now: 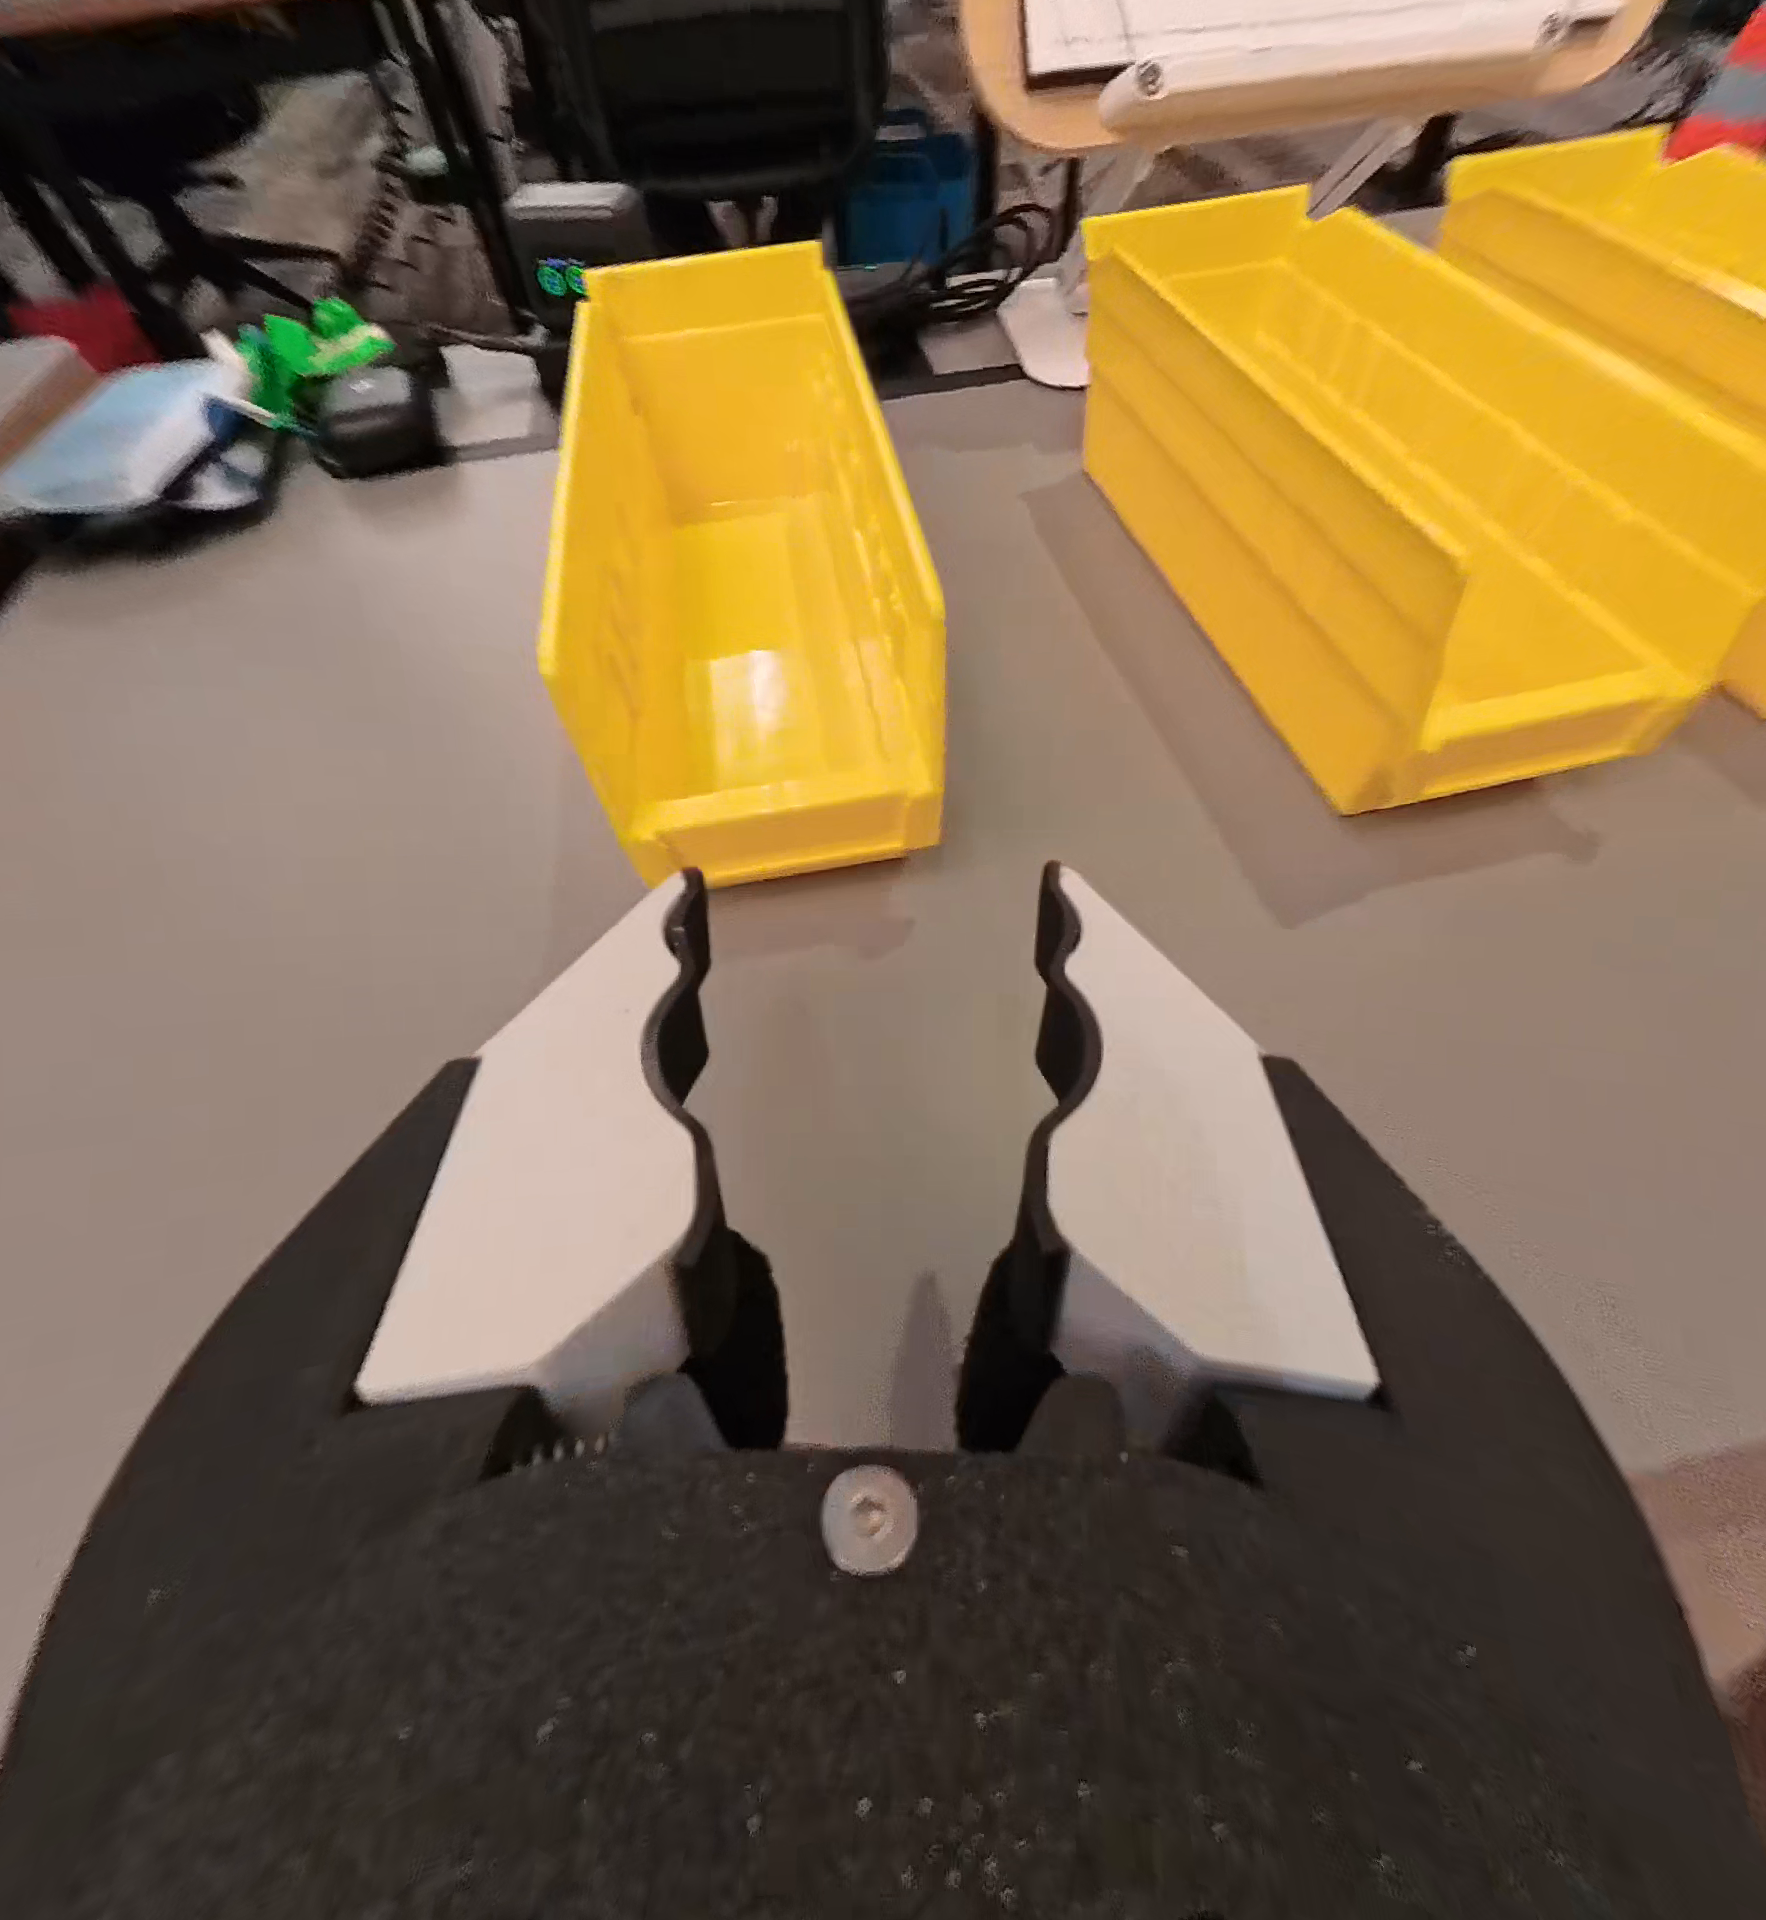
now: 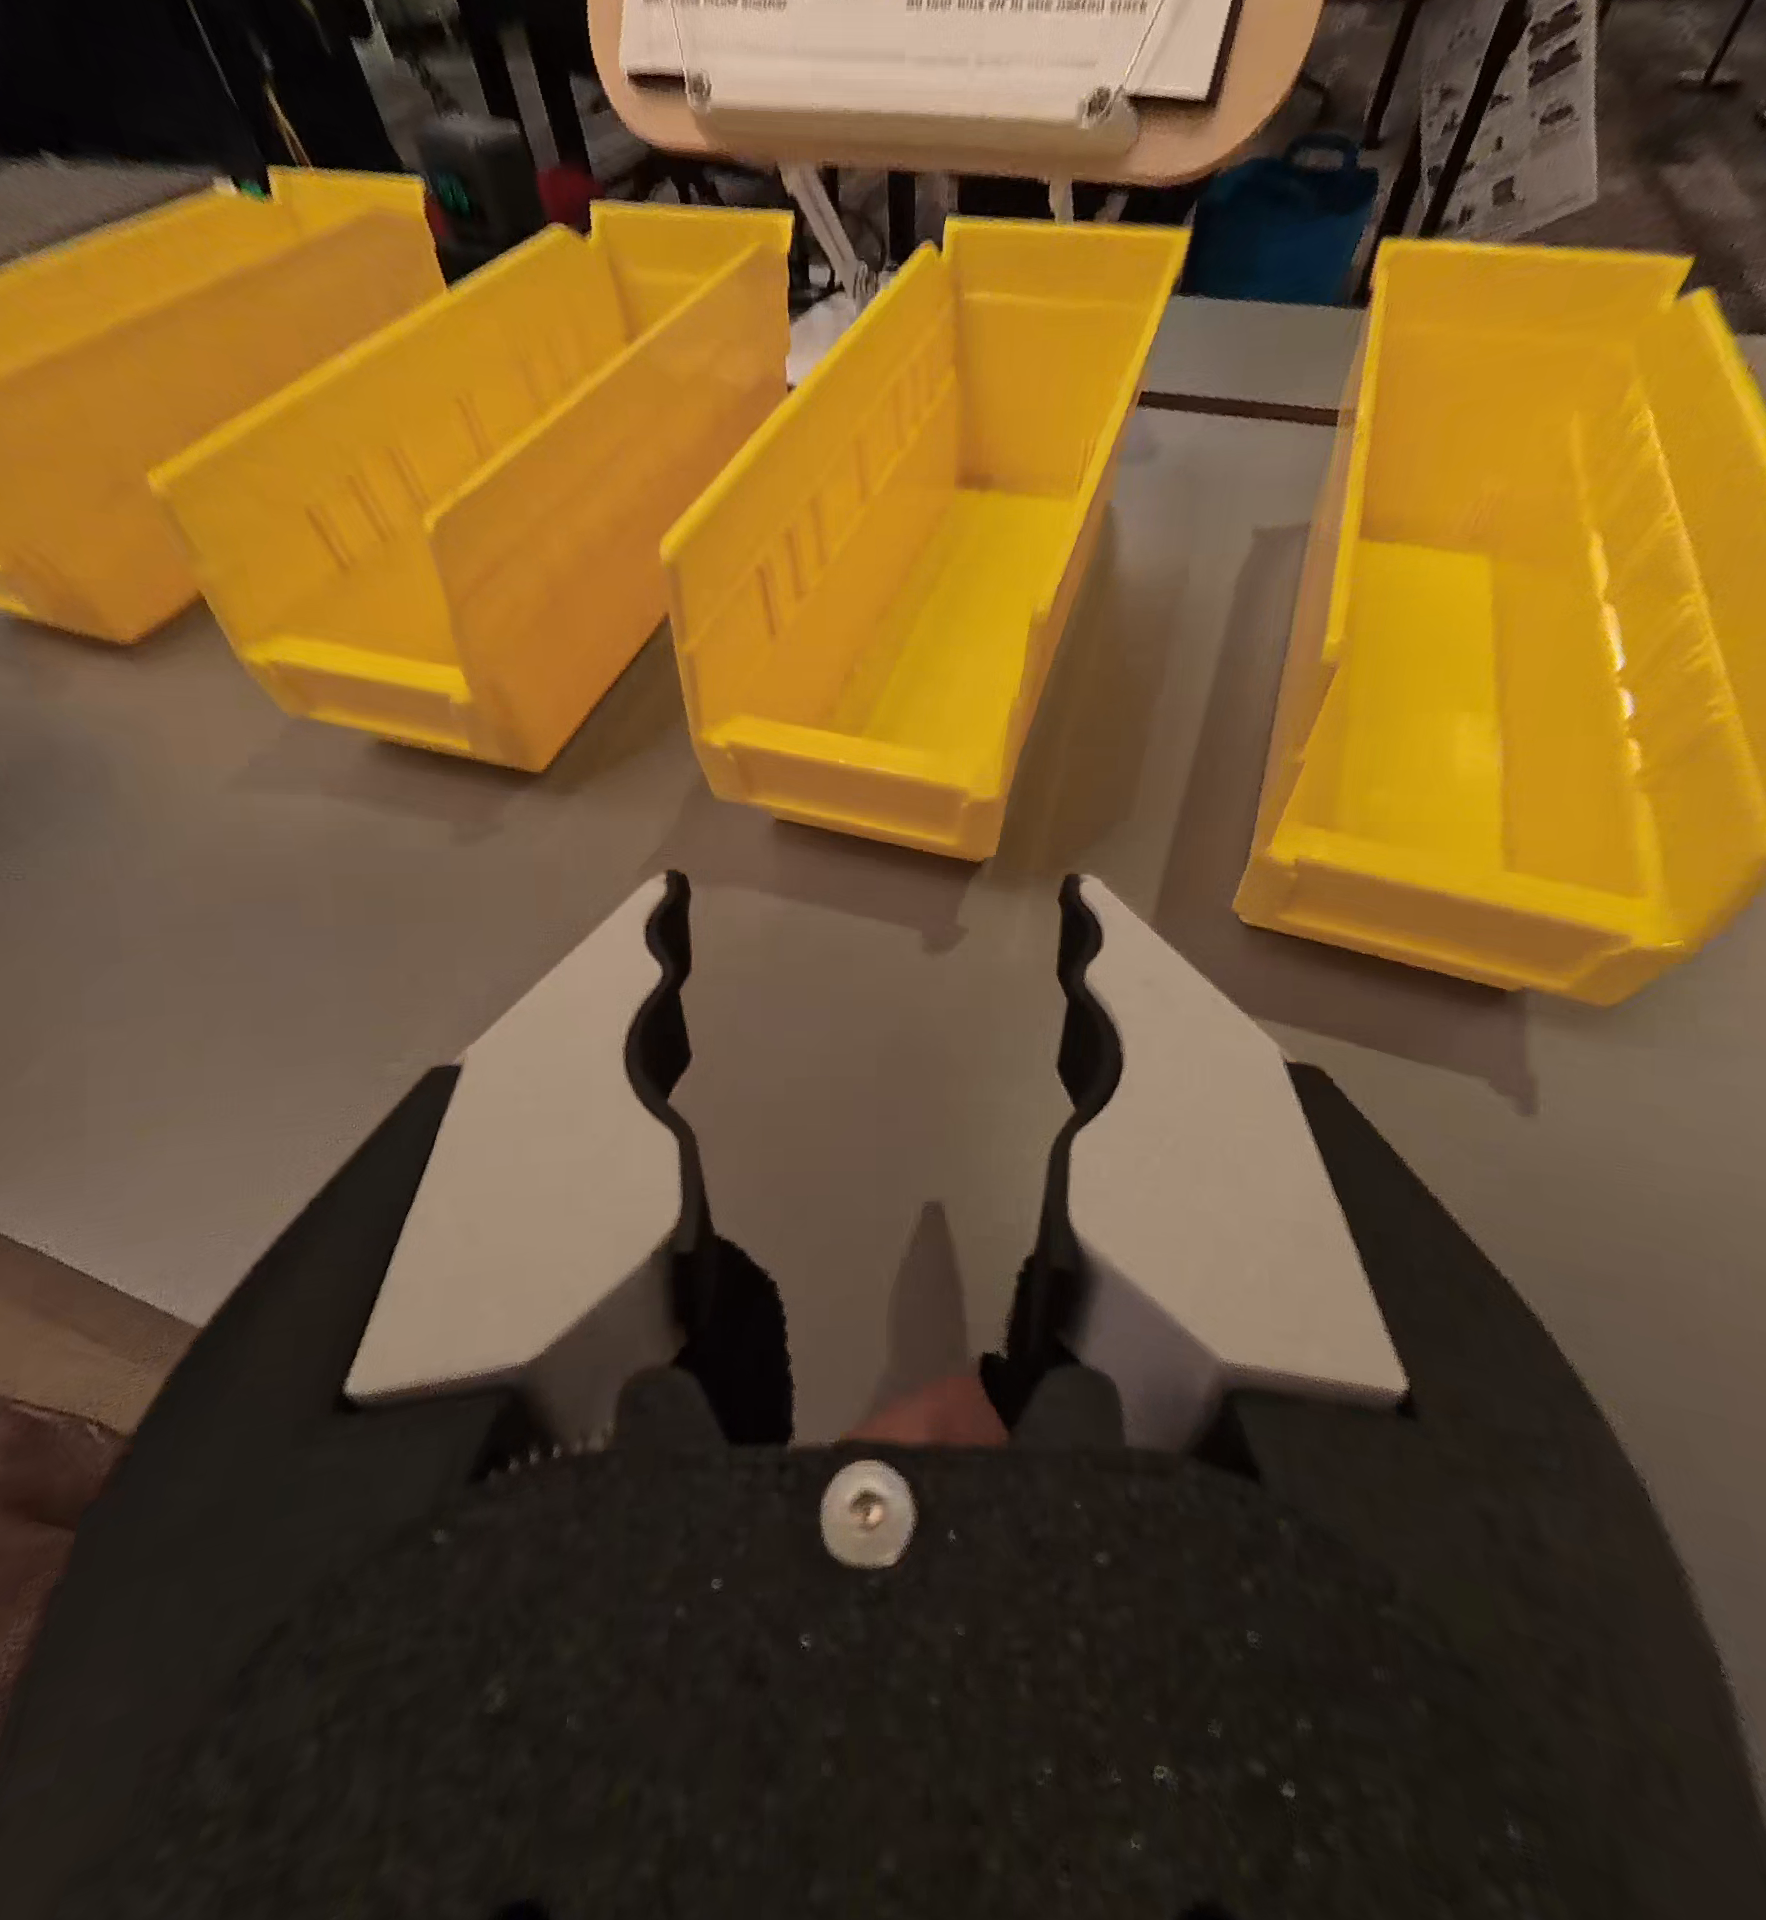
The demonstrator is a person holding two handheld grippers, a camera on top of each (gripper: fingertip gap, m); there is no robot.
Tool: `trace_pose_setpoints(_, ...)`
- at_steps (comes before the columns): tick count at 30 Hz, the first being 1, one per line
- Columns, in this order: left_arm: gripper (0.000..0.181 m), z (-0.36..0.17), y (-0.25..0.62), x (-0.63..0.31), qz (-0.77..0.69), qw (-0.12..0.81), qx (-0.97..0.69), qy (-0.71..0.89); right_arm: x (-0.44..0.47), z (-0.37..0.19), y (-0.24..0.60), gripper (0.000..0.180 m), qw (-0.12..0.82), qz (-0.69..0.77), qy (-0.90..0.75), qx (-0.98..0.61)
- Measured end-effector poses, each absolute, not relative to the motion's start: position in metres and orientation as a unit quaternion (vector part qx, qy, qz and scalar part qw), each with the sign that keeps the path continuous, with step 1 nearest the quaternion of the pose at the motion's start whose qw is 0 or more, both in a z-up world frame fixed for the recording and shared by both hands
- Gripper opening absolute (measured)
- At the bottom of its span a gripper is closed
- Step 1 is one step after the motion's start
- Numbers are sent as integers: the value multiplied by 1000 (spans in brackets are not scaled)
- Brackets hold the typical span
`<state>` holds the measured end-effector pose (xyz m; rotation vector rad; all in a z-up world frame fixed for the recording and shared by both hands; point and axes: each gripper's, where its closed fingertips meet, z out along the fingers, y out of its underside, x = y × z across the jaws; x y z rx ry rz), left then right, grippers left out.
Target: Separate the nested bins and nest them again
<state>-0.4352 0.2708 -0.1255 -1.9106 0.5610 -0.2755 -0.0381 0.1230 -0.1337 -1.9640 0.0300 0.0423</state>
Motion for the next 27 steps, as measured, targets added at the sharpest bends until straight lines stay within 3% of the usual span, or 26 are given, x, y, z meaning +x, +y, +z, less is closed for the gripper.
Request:
trace_pose_setpoints(4,65,-127,279,-440,-36,551,-795,251,-49,-154,122,70,498,46,22,-866)
trace_pose_setpoints(10,75,-129,272,-440,-76,542,-807,225,-60,-156,122,70,493,66,19,-867)
trace_pose_setpoints(16,56,-129,267,-437,-131,525,-812,221,-57,-164,120,68,485,54,18,-873)
trace_pose_setpoints(27,54,-142,264,-425,-135,488,-828,240,-46,-167,116,66,484,43,33,-874)
